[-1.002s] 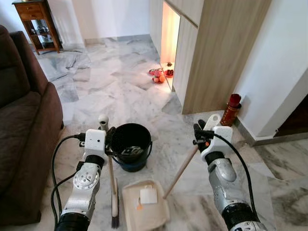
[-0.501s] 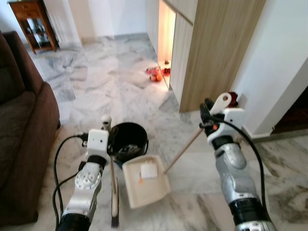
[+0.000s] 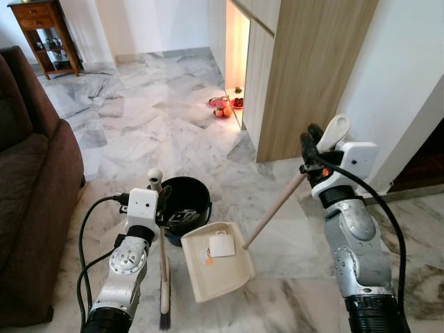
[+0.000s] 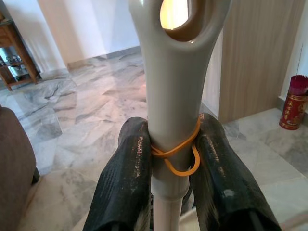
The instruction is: Sweep floor
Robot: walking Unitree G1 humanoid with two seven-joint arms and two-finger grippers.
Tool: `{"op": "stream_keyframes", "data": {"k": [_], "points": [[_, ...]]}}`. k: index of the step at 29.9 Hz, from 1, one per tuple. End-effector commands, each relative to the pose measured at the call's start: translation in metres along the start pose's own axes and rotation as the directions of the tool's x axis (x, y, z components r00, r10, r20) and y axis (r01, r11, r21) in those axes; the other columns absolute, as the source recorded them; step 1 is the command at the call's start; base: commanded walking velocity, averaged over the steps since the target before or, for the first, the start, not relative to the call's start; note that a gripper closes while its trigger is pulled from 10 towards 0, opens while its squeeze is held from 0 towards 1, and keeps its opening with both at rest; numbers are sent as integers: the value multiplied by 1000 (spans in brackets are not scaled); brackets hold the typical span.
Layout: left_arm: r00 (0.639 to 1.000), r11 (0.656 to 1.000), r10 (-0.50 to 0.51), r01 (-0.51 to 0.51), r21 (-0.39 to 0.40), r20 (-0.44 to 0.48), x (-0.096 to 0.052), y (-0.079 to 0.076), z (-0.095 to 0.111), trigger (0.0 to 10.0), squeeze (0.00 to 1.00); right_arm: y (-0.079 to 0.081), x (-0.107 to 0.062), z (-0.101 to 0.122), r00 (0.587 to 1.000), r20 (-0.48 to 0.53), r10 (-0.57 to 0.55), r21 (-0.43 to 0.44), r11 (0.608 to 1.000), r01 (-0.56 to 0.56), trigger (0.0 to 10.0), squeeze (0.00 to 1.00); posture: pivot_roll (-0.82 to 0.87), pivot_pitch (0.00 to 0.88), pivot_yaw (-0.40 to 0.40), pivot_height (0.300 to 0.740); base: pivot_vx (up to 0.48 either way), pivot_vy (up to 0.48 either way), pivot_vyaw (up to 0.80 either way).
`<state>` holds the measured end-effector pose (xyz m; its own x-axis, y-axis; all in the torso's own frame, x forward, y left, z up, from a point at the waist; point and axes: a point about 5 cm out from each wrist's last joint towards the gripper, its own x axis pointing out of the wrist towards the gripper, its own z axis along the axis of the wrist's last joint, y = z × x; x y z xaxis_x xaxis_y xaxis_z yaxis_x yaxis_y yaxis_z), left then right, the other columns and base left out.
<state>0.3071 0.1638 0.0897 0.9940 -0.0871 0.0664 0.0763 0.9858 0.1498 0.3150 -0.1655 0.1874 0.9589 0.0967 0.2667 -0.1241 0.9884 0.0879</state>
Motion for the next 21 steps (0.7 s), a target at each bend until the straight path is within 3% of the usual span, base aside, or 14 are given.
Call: {"op": "stream_keyframes", "data": {"k": [1, 7, 21], "points": [[998, 999, -11, 9, 32, 54, 4, 2, 10, 10000, 0, 2, 3, 28, 993, 117, -11, 21, 1000, 8, 10000, 0, 93, 0, 24, 740, 0, 0, 0], [997, 998, -28, 24, 61, 72, 4, 0, 12, 10000, 0, 13, 8, 47, 981, 191, -41, 66, 997, 29, 10000, 0, 93, 0, 25, 740, 0, 0, 0], [998, 998, -14, 10, 61, 56, 4, 3, 10, 10000, 0, 32, 21, 55, 975, 219, -29, 112, 994, 4, 10000, 0, 103, 0, 26, 740, 0, 0, 32]]}}
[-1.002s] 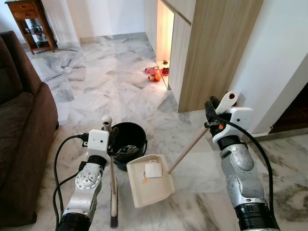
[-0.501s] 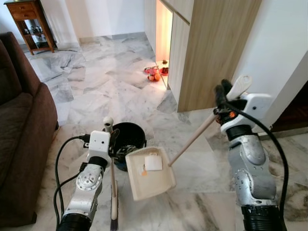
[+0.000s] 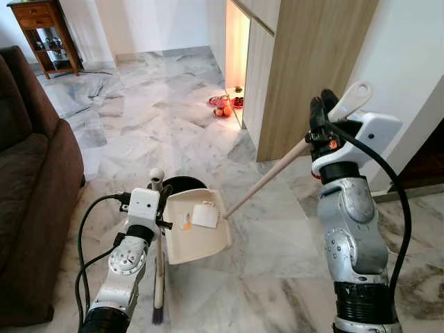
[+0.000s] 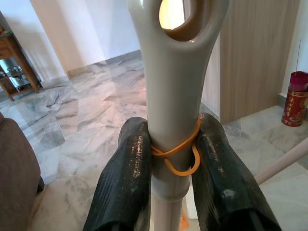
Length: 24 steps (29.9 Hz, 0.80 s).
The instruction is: Sweep floor
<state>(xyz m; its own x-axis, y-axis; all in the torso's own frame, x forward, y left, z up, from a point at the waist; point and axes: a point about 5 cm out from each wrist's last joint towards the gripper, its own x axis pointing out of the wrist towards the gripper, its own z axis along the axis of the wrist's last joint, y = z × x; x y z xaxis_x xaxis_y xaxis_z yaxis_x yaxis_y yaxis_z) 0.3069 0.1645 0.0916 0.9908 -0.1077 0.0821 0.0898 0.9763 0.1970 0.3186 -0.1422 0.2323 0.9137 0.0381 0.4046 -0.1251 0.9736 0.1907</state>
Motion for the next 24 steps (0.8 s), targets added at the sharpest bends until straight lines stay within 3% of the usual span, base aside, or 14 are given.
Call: {"op": "stream_keyframes", "data": {"k": [1, 6, 17, 24], "points": [[999, 1000, 8, -8, 16, 36, 4, 3, 8, 10000, 0, 8, 6, 14, 998, 68, 18, 17, 1000, -20, 10000, 0, 105, 0, 26, 740, 0, 0, 531], [999, 1000, 11, -12, 18, 34, 4, 4, 7, 10000, 0, 10, 7, 14, 997, 69, 22, 33, 999, -25, 10000, 0, 106, 0, 26, 740, 0, 0, 534], [999, 1000, 14, -15, 27, 30, 3, 4, 6, 10000, 0, 13, 6, 9, 998, 43, 40, 49, 998, -42, 10000, 0, 108, 0, 26, 740, 0, 0, 0], [999, 999, 19, -19, 28, 29, 3, 4, 6, 10000, 0, 16, 5, 9, 997, 46, 57, 56, 997, -59, 10000, 0, 109, 0, 26, 740, 253, 0, 512]]}}
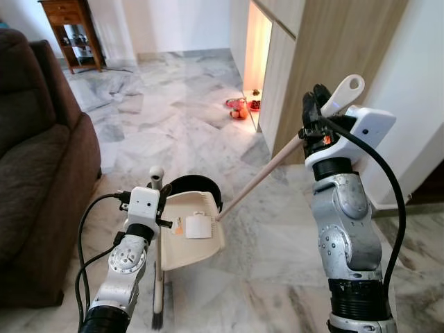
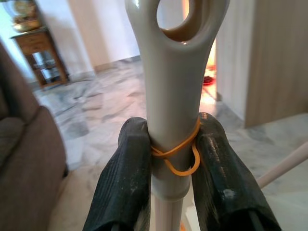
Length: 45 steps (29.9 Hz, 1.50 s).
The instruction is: Sweep floor
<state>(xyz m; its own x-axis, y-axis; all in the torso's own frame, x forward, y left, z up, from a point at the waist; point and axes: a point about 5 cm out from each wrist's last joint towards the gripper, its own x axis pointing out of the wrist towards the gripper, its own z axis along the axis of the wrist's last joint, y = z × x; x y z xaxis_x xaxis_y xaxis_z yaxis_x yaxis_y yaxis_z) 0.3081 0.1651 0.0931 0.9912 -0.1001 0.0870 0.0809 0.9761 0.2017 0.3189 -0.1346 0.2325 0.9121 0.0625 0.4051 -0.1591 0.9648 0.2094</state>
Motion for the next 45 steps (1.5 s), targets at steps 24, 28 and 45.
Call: {"op": "stream_keyframes", "data": {"k": [24, 28, 45], "points": [[1000, 1000, 12, -12, 18, 26, 3, 2, 5, 10000, 0, 16, 5, 10, 995, 42, 93, 30, 995, -95, 10000, 0, 109, 0, 20, 740, 255, 0, 108], [1000, 1000, 14, -14, 17, 27, 3, 2, 5, 10000, 0, 16, 5, 10, 995, 41, 96, 37, 995, -97, 10000, 0, 110, 0, 19, 740, 251, 0, 0], [999, 1000, 19, -19, 18, 30, 3, 2, 6, 10000, 0, 20, 6, 13, 991, 51, 121, 27, 992, -122, 10000, 0, 111, 0, 17, 740, 255, 0, 61]]}}
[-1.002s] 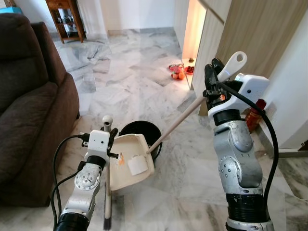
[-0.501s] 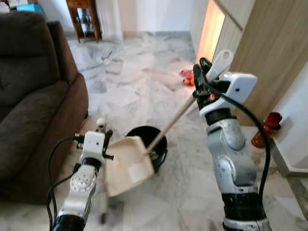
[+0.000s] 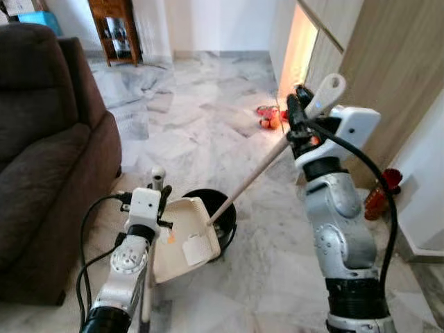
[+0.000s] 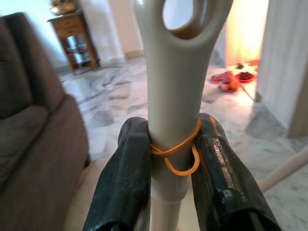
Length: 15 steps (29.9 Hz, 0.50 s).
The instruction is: Sweep floor
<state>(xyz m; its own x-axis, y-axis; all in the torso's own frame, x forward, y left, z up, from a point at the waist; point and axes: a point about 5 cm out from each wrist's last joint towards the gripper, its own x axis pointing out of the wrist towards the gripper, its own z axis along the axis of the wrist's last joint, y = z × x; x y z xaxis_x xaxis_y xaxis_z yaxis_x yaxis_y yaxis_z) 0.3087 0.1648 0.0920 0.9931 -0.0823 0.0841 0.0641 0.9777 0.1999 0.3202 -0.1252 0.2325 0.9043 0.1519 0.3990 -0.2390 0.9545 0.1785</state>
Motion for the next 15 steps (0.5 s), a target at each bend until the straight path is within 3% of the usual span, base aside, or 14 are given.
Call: {"op": "stream_keyframes", "data": {"k": [1, 9, 15], "points": [[999, 1000, 2, -3, 17, 36, 3, 3, 7, 10000, 0, 11, 5, 17, 996, 78, 36, 20, 999, -38, 10000, 0, 111, 0, 17, 740, 251, 0, 513], [999, 1000, 2, -3, 18, 37, 3, 3, 7, 10000, 0, 12, 5, 17, 996, 81, 44, 23, 999, -46, 10000, 0, 111, 0, 17, 740, 254, 0, 540], [999, 1000, 2, -3, 17, 37, 3, 3, 7, 10000, 0, 11, 5, 18, 996, 84, 37, 35, 999, -40, 10000, 0, 111, 0, 17, 740, 254, 0, 0]]}}
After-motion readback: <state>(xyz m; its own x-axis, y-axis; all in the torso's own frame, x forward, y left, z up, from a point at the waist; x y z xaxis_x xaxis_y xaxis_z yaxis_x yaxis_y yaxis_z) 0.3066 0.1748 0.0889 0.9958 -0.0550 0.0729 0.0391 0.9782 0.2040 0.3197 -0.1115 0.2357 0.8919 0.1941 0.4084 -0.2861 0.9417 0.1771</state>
